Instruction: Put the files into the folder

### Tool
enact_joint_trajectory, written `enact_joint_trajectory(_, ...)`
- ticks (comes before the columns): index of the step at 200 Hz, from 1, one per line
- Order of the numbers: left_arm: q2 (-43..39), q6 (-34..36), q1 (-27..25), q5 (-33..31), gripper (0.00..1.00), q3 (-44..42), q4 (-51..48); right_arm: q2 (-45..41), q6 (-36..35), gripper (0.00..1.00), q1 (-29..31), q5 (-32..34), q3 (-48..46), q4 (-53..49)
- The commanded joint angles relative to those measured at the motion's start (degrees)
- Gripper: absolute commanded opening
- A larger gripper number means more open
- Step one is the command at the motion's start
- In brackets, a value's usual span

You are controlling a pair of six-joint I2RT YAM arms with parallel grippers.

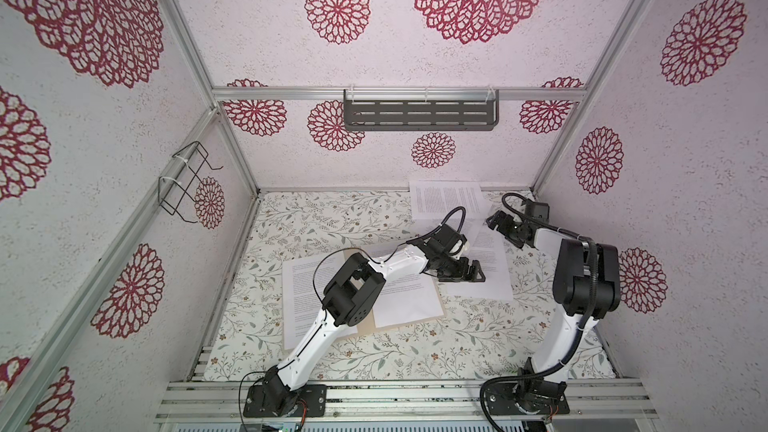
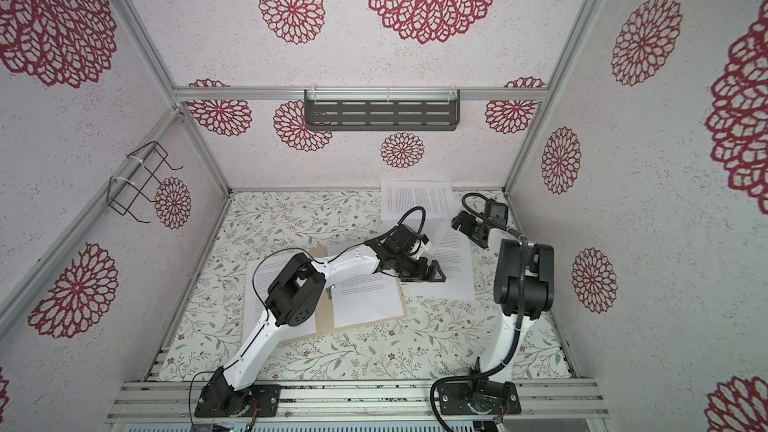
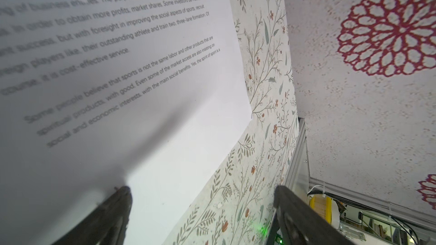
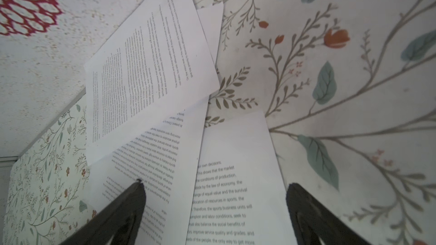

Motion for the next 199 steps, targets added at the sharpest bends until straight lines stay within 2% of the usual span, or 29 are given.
enact_joint_trajectory(1, -1.52, 1.24, 0.53, -0.89, 0.98, -5.40, -3.94, 2.80, -4.93, 0.96, -0.86, -3.31, 5.93, -4.75)
enact_joint_trajectory(35, -2.81, 2.06, 1.68, -0.34, 0.98, -10.64, -4.40, 9.21, -8.06, 0.95, -0.89, -6.98, 12.40, -9.13)
enact_joint_trajectory(58, -3.60, 2.74, 2.15, -0.07, 0.97, -12.55, -4.54, 10.75, -8.49, 0.94, -0.60, -7.77, 13.02, -9.68)
enact_joint_trajectory(89, -2.96, 3.04, 2.25, 0.25, 0.97, -11.21, -4.99, 8.83, -8.88, 0.93, 0.47, -2.88, 10.22, -12.17)
enact_joint_trajectory(113, -2.87, 3.09, 2.48, 0.68, 0.98, -11.33, -4.82, 9.24, -10.50, 0.93, 1.07, -1.80, 10.03, -17.83)
enact_joint_trajectory(141, -2.61, 2.93, 2.68, 1.20, 0.98, -11.86, -3.99, 6.84, -12.17, 0.92, 2.07, -0.69, 5.96, -19.52)
enact_joint_trajectory(199, -1.55, 2.91, 3.29, 2.17, 0.98, -11.71, -2.90, -1.54, -11.07, 0.93, 2.21, -5.09, -5.62, -16.79)
